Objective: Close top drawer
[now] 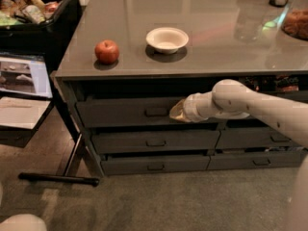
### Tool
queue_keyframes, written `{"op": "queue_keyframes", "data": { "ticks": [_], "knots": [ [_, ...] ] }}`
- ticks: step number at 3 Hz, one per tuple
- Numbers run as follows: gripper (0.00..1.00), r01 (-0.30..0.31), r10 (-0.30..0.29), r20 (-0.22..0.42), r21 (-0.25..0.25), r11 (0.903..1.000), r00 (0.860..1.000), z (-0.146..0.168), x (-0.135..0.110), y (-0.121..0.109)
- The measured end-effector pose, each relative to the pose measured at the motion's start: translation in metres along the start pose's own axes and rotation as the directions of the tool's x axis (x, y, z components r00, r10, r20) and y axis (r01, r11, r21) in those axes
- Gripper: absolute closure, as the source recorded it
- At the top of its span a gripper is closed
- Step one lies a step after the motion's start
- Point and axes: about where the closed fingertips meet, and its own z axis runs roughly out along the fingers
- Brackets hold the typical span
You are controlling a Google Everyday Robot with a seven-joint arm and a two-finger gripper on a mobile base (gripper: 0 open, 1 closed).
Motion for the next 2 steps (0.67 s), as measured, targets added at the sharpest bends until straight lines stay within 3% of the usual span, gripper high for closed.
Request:
{"op": "queue_keyframes", "data": {
  "ticks": [2],
  "knots": [
    [1.00,0.005,-0.005,0.003,0.011,0.9999,1.000,0.0118,-0.0045,-0.0142]
  ]
}}
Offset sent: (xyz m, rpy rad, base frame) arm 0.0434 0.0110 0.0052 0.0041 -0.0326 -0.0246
